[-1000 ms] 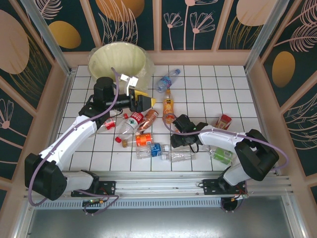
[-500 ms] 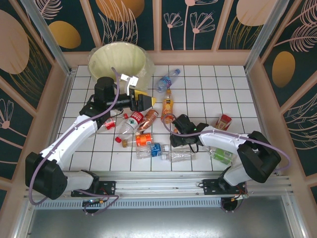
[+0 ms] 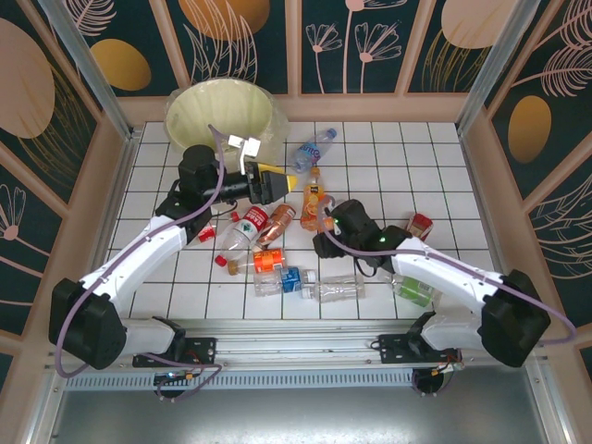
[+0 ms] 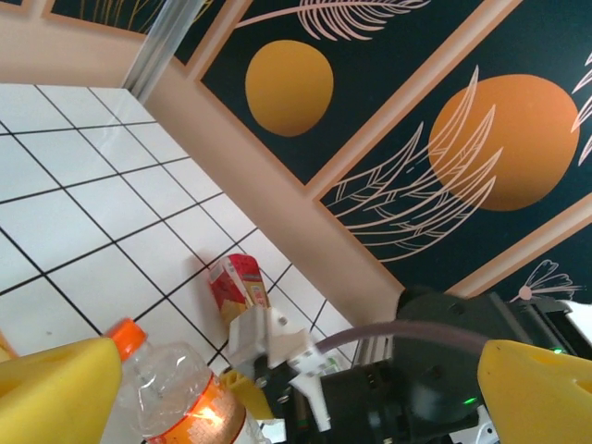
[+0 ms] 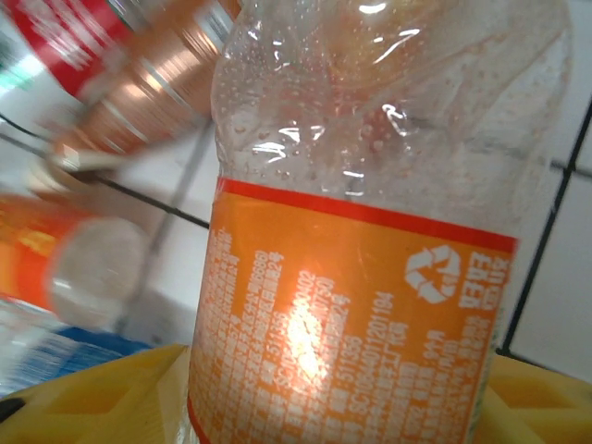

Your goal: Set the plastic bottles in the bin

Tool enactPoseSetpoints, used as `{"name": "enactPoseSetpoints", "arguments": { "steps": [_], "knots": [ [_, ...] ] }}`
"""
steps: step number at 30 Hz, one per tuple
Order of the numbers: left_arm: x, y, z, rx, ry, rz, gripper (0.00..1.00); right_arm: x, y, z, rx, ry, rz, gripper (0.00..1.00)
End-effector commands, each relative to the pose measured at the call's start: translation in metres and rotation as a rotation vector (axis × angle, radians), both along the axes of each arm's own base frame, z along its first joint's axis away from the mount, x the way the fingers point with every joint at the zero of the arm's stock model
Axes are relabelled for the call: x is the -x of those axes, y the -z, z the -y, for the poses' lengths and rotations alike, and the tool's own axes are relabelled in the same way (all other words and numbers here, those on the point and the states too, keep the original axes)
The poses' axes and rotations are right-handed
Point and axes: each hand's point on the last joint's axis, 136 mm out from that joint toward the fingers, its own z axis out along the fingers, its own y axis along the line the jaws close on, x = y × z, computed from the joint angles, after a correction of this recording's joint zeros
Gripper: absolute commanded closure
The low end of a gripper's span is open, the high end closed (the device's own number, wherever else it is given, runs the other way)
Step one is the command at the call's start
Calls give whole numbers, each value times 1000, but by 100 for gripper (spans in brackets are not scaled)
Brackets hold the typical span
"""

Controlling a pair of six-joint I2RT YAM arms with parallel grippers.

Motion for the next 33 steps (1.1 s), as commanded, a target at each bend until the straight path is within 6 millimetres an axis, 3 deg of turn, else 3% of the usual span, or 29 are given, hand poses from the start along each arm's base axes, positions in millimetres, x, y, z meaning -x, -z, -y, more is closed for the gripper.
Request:
{"name": "enactPoseSetpoints", "arguments": {
  "steps": [1,6,10,15,23,33],
  "knots": [
    [-1,-20,3,68,-1,44,1,-3,-62,-20,-188,-77,107,37],
    [7,-35,8,144,42,41,1,12,-119,-32,-412,-208,176,38],
    [17,-35,22,143,100,28,3,24,-144,-34,-507,-287,206,38],
    [22,-23,45,98,151,-2,5,32,-166,-31,-604,-361,230,38],
    [10,-10,65,105,158,-123,11,33,-168,-31,-635,-378,240,38],
    [8,-6,74,95,175,-153,35,24,-157,-28,-611,-330,238,38]
  ]
}}
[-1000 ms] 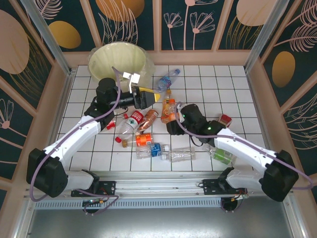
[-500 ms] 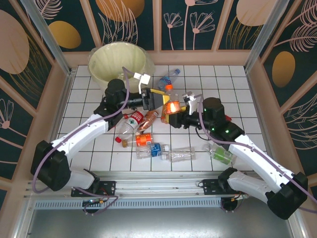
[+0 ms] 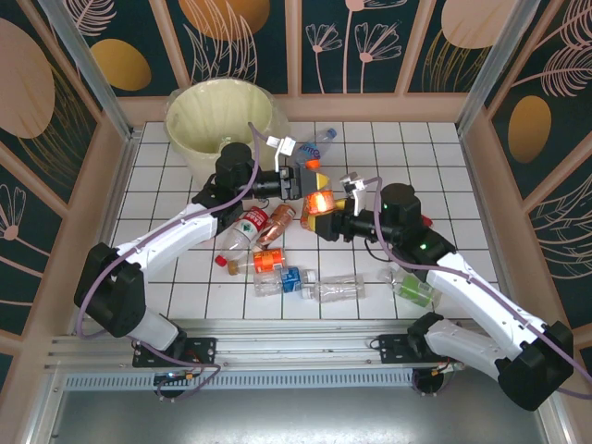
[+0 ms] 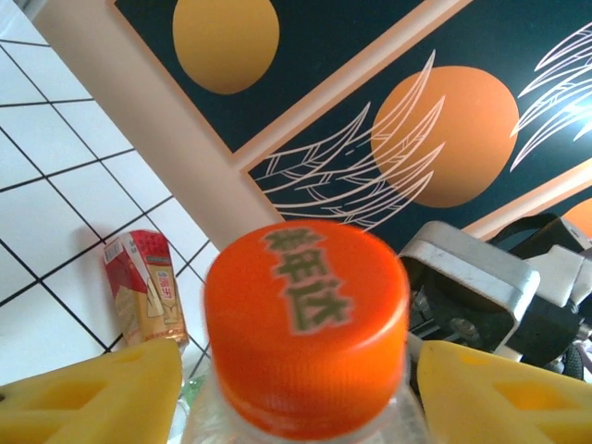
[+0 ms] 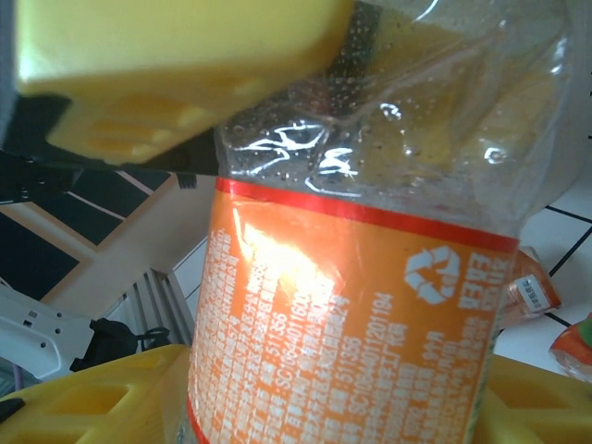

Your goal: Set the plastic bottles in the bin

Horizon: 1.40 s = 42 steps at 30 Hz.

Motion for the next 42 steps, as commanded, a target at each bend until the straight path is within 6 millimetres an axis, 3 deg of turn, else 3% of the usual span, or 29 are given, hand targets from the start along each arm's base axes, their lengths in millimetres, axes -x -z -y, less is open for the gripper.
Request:
{"name": "enactPoseSetpoints", "arguments": {
  "steps": [1,6,14,18,23,36,42],
  "knots": [
    [2,-16,3,23,16,32,37,-4,-8,2,-18,21,38,38],
    [-3,-13,1,-27,-24,37,43,-18,4,7,65,116,40,38],
    [0,-12,0,-51,-20,50,27,-23,8,5,100,157,52,38],
    [5,-8,2,-72,-2,52,26,-23,7,4,104,160,58,38],
    [7,5,9,-118,10,39,33,-24,8,2,104,155,58,38],
    [5,-7,11,-96,5,54,52,-25,18,3,127,171,51,37],
    [2,-12,8,-102,-37,64,54,-23,18,4,125,168,51,27]
  ]
}}
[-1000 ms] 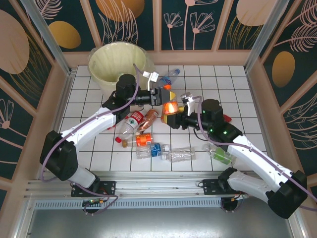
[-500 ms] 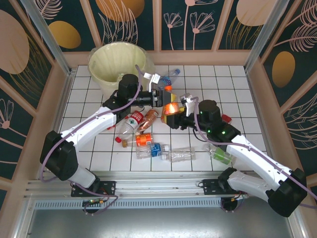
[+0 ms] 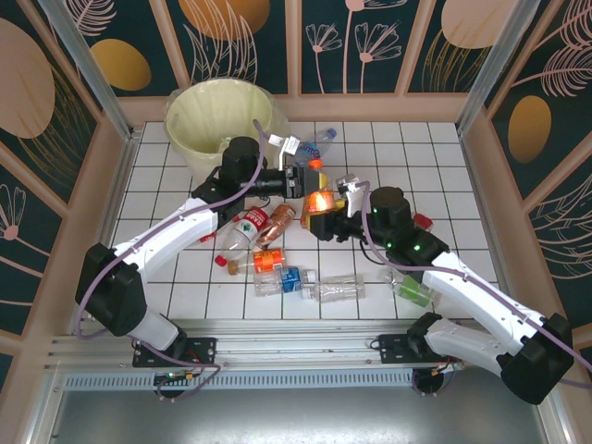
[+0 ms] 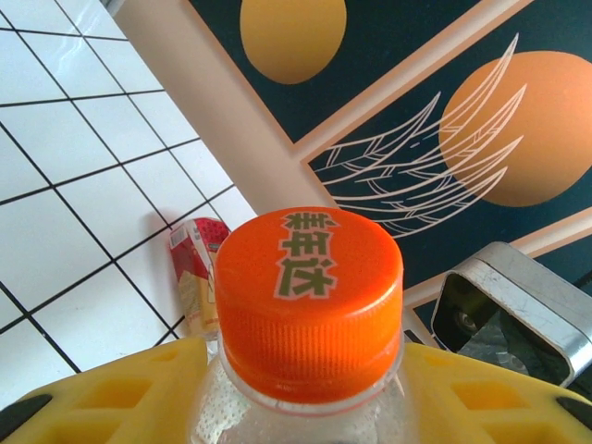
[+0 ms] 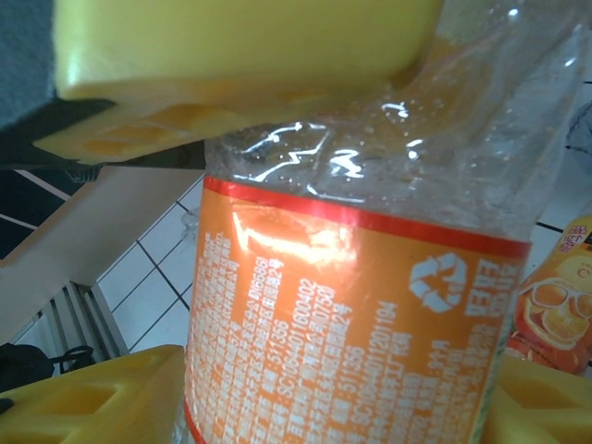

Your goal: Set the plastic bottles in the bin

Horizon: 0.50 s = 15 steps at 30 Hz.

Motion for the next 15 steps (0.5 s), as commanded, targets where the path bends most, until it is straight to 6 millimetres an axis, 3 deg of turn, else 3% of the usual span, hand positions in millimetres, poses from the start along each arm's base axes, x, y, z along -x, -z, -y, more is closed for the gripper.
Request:
{"name": "enactPoseSetpoints", "arguments": {
  "steps": [1,5,9,15],
  "knots": [
    [9,-27,5,27,19,54,54,-7,-1,3,17,32,26,22],
    [-4,-33,0,-14,-62,66,56,-2,-6,9,15,39,39,7],
    [-18,-50,-7,-63,-132,118,55,8,-10,20,19,49,54,3],
    [-59,-81,-33,-189,-295,195,55,24,-27,38,-9,70,93,3]
  ]
}}
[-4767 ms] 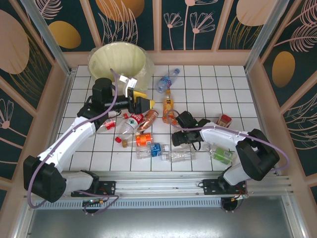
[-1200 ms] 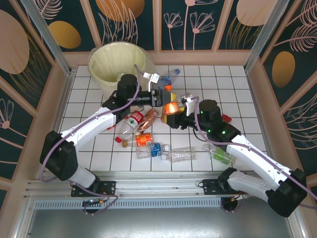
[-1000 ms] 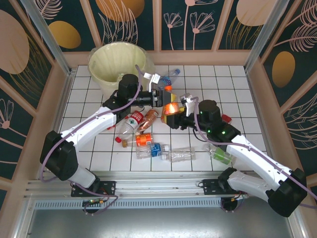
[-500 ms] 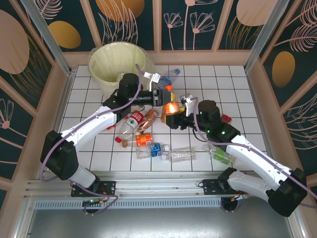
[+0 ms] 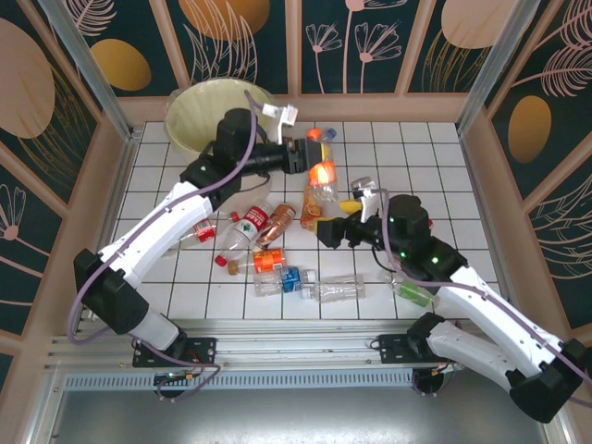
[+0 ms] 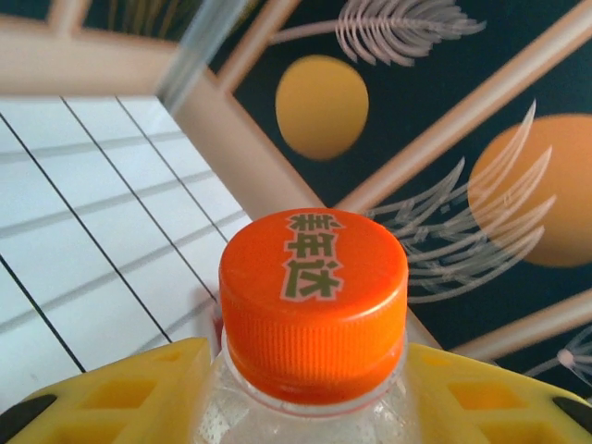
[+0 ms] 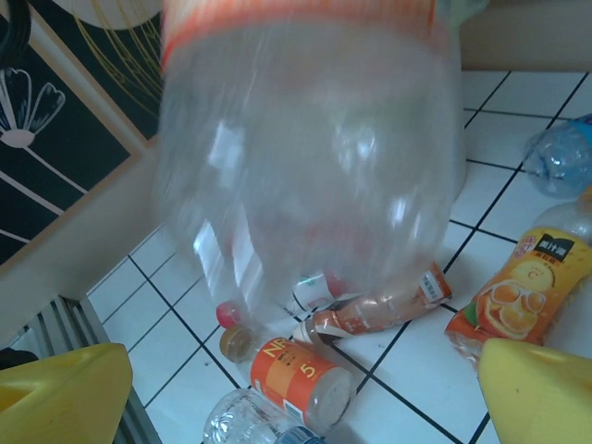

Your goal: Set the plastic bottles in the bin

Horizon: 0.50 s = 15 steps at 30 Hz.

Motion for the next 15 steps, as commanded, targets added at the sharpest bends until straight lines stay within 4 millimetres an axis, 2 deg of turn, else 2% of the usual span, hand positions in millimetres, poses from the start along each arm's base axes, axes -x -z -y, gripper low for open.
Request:
{"name": "enactPoseSetpoints", "arguments": {
  "steps": [1,5,9,10,15],
  "knots": [
    [-34,-7,-29,-144,-166,55,55,7,-6,13,0,27,29,3],
    [-63,-33,-62,-243,-332,126,55,13,-16,19,-27,32,58,3],
    [-91,-52,-108,-367,-523,191,55,14,-20,20,-32,34,68,3],
    [-101,-48,-118,-410,-568,190,55,14,-20,20,-32,33,69,4],
    [-124,-51,-170,-557,-779,246,55,13,-21,19,-39,33,69,4]
  ]
}}
